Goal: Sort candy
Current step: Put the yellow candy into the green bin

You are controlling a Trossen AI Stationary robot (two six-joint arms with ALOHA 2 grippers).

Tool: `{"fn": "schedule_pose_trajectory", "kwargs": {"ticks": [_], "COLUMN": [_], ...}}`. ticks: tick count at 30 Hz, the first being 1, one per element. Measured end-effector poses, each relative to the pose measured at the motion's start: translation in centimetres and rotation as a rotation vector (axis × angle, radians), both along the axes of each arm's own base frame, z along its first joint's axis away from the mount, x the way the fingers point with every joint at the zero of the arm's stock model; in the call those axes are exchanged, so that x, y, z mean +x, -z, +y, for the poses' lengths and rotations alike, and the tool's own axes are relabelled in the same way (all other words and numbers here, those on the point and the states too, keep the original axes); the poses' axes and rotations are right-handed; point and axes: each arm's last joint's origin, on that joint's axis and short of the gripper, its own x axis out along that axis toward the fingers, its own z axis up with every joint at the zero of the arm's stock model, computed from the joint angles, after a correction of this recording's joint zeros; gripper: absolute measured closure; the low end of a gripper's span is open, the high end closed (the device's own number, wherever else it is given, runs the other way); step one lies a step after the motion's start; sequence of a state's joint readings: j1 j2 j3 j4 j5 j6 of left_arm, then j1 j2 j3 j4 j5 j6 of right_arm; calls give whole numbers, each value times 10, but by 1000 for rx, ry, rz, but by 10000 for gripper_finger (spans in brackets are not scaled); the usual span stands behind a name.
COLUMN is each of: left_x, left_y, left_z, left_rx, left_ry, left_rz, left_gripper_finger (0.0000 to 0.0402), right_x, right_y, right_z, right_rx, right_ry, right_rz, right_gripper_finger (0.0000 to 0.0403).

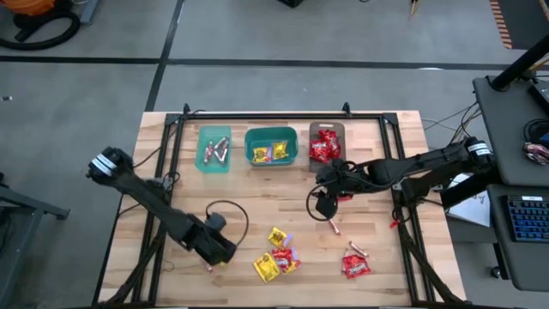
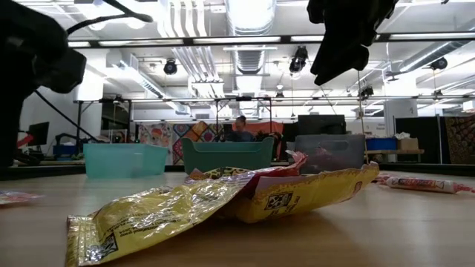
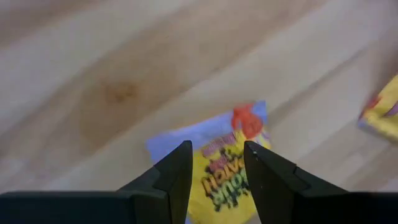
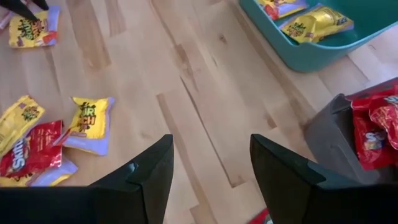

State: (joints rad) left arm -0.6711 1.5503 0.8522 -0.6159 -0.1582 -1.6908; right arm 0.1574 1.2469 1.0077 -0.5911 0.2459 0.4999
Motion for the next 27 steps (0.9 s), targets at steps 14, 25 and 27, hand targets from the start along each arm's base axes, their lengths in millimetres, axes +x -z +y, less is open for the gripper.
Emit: {"fn": "schedule_pose_trajectory", "kwargs": {"ticks": [14, 25, 27], "left_x": [23, 24, 24], "left_y": [18, 20, 20], "left_z": [-29, -29, -28], "left_rx": [214, 277, 314], "left_ry": [125, 163, 164], "left_rz": [230, 184, 162], "left_gripper_finger": [280, 370, 393], "right_x": [0, 0, 0], "right_y": [0, 1, 1], "right_z": [0, 0, 0], "right_rx": [30, 17, 0], "right_ry": [19, 5, -3], "right_rz": [-8, 3, 4], "right_gripper_finger": [202, 202, 202]}}
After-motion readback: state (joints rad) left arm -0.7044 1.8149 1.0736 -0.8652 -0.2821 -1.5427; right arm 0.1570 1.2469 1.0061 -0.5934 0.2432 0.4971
